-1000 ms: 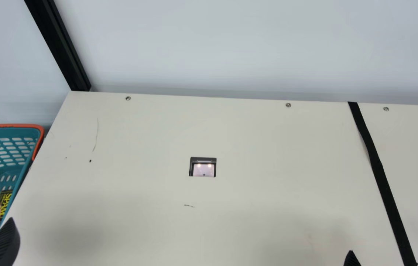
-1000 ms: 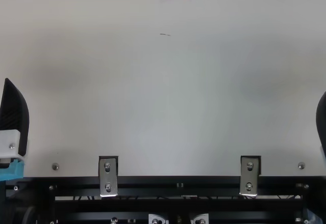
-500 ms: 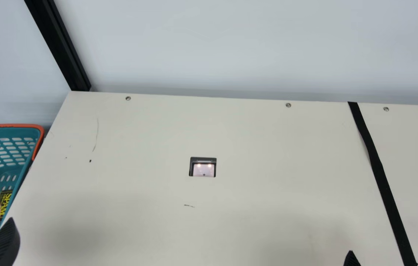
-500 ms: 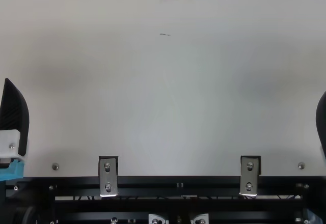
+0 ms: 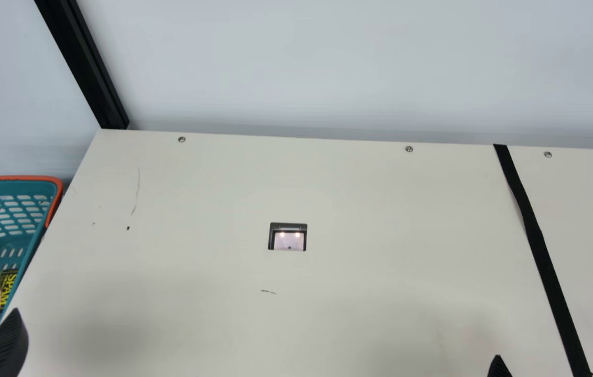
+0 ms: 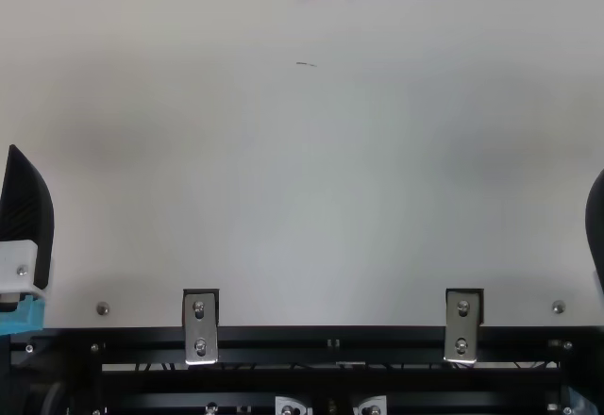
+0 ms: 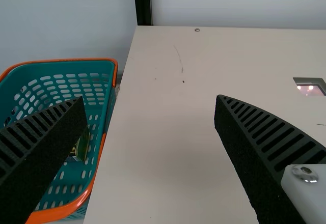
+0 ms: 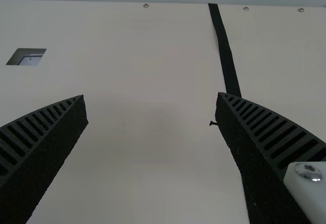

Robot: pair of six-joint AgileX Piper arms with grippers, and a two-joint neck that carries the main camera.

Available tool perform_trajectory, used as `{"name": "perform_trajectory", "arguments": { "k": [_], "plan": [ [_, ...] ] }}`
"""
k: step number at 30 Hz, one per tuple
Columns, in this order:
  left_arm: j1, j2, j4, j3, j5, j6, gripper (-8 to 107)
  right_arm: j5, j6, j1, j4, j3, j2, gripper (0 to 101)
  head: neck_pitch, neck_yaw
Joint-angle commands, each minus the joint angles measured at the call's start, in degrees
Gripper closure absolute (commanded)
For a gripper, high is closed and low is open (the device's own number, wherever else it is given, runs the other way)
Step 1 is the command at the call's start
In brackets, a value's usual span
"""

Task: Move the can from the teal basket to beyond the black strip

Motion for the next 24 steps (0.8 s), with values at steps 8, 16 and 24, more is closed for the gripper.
{"name": "perform_trajectory", "arguments": {
  "k": [8,16,24],
  "plan": [
    [0.0,0.0,0.0,0.0,0.0,0.0,9,0.0,0.0,0.0,0.0,0.0,0.0,0,-0.2,0.6],
    [0.0,0.0,0.0,0.0,0.0,0.0,9,0.0,0.0,0.0,0.0,0.0,0.0,0,-0.2,0.6],
    [0.0,0.0,0.0,0.0,0.0,0.0,9,0.0,0.0,0.0,0.0,0.0,0.0,0,-0.2,0.6]
  ]
}}
